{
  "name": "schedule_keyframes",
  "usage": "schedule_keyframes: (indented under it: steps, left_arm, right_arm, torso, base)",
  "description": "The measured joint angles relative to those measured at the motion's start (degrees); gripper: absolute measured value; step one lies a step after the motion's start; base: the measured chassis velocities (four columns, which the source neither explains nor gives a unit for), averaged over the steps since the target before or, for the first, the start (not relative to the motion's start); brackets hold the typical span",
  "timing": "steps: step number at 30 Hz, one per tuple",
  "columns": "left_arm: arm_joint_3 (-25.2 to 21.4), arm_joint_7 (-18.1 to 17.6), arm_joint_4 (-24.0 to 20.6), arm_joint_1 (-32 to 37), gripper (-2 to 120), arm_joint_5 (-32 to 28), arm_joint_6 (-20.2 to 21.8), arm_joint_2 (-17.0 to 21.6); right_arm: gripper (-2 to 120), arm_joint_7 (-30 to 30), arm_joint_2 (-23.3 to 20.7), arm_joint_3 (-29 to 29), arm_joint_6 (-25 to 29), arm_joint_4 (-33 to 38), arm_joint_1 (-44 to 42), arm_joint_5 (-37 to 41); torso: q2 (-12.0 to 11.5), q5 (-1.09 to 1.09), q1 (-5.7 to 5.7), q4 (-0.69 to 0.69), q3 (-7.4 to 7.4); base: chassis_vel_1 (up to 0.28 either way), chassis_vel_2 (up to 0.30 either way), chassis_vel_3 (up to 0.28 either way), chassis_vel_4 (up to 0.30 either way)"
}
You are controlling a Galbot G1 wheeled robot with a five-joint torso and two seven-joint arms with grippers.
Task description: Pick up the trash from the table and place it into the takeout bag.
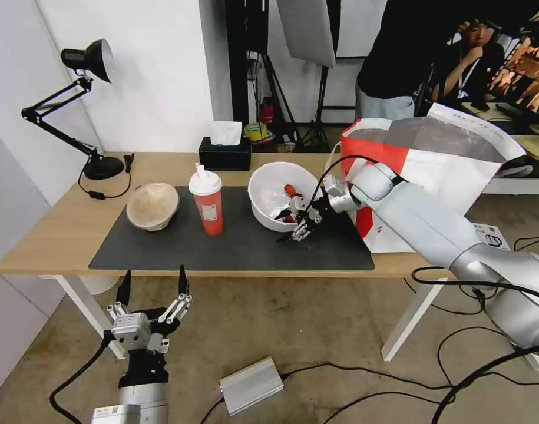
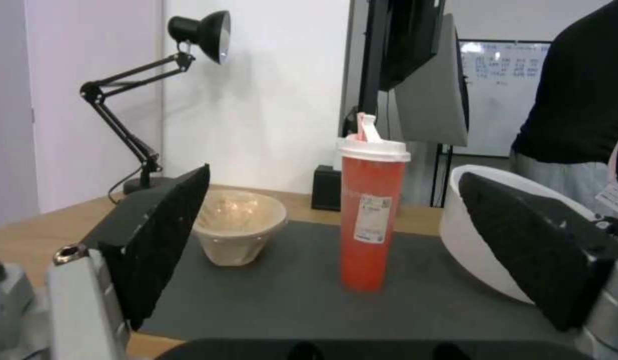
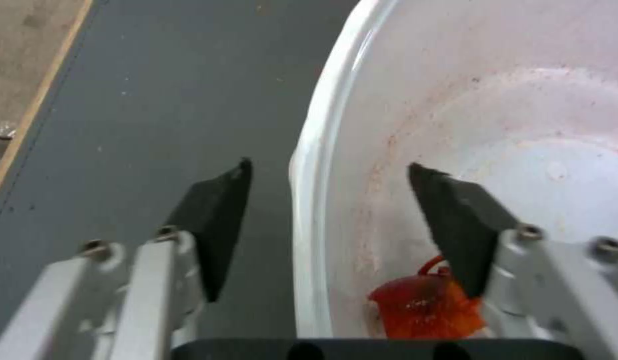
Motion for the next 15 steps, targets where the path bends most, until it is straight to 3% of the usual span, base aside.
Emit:
schedule_keyframes:
  steps: [3,5,7,10,15]
  left_arm:
    - [0.19,-0.01,0.06,-0.03,100,0.00,-0.05,0.00]
    - [0.49,-0.01,0.15,-0.08,100,0.01,-0.09,0.00]
    - [0.55,-0.01,0.16,-0.09,100,0.01,-0.09,0.00]
    - [0.93,-0.04,0.24,-0.12,100,0.01,-0.15,0.00]
    - [1.01,-0.05,0.52,-0.03,100,0.01,-0.74,-0.01]
  right_arm:
    - [52,-0.09,0.00,0.00,0.00,-0.16,-0.02,0.05]
    - [39,-0.11,-0.02,0.02,0.00,-0.21,-0.03,0.15]
    - [39,-0.11,-0.04,0.02,0.00,-0.21,-0.04,0.18]
    - [20,-0.04,-0.33,-0.02,0.00,0.16,-0.14,1.04]
    - [9,0.15,-0.36,-0.09,0.00,0.22,-0.15,1.89]
  torso:
    - [0.00,0.00,0.00,0.00,0.00]
    - [0.00,0.00,0.00,0.00,0.00]
    - [0.00,0.00,0.01,0.00,0.00]
    - [0.00,-0.01,0.00,0.00,0.00]
    - [0.00,0.00,0.00,0.00,0.00]
  base:
    - [0.000,0.000,0.000,0.000]
    - [0.000,0.000,0.000,0.000]
    - [0.000,0.000,0.000,0.000]
    - [0.000,0.000,0.000,0.000]
    - [0.000,0.000,0.000,0.000]
